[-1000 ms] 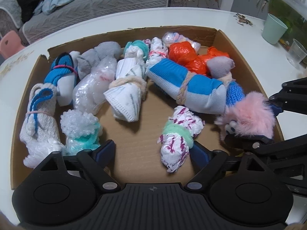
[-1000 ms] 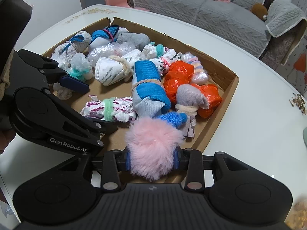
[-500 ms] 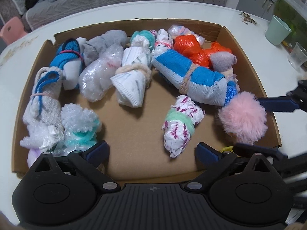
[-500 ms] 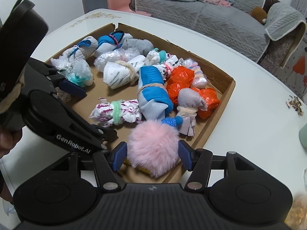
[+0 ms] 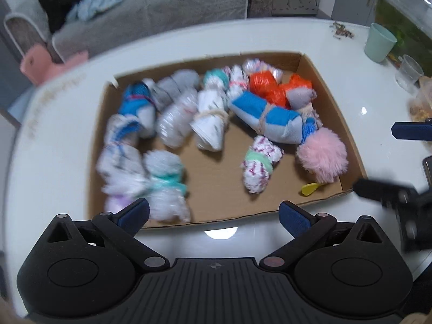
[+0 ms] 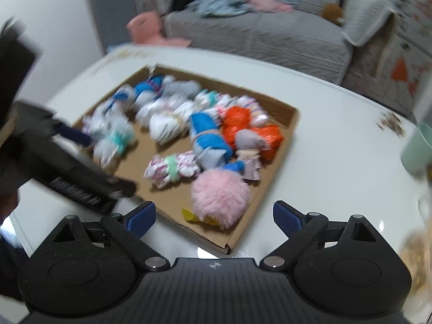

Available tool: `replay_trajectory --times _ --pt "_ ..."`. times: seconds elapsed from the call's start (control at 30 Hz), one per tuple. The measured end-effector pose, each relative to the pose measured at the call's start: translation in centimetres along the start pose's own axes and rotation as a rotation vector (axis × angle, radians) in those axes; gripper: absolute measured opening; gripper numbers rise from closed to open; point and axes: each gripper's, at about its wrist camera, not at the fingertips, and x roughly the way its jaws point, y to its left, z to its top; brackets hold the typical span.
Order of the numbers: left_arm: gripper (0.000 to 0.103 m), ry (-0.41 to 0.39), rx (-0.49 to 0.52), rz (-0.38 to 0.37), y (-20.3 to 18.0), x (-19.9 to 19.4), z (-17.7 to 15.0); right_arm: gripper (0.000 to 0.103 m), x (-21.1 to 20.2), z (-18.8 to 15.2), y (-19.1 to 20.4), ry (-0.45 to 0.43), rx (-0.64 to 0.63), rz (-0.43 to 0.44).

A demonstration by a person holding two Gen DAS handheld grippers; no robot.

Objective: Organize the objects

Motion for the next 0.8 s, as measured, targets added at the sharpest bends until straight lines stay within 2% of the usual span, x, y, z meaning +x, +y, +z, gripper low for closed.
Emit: replay_trajectory --times 0.07,0.2,0.3,0.37,0.47,0.57,0.67,0.8 --pt "0.102 -0.038 0.020 0.034 0.6 -2.0 0.2 0.095 -0.3 0.2 -0.1 -0.025 0.059 -0.025" --pt "0.102 -0.074 0.043 -0.075 2.1 -5.2 1.0 0.096 0.1 0.8 0.1 -0.065 0.148 -0.060" --pt "0.102 -0.112 0.048 -0.076 2.4 -6.3 1.5 0.096 1.1 1.4 0.2 -0.076 0.203 -0.039" --pt "0.102 -0.109 0.022 -0.042 2.5 -5.9 1.5 0.096 1.6 1.9 0.6 -0.085 0.208 -0.041" --pt "0.102 -0.049 -0.025 -0.062 3.1 -3.9 1.9 0.096 2.1 2.3 1.1 -0.088 0.215 -0.036" --pt "0.102 -0.057 -0.029 -0.010 3.4 -2.8 2.2 0.096 2.5 2.7 1.5 -0.084 0.196 -0.046" --pt "0.102 -0.054 -0.081 -0.011 4.4 -1.9 2.3 0.097 2.6 3.0 1.9 -0.086 0.185 -0.055" --pt "0.102 -0.036 -0.096 0.026 4.9 -1.1 2.4 0.097 3.2 3.5 1.6 -0.082 0.188 -0.060"
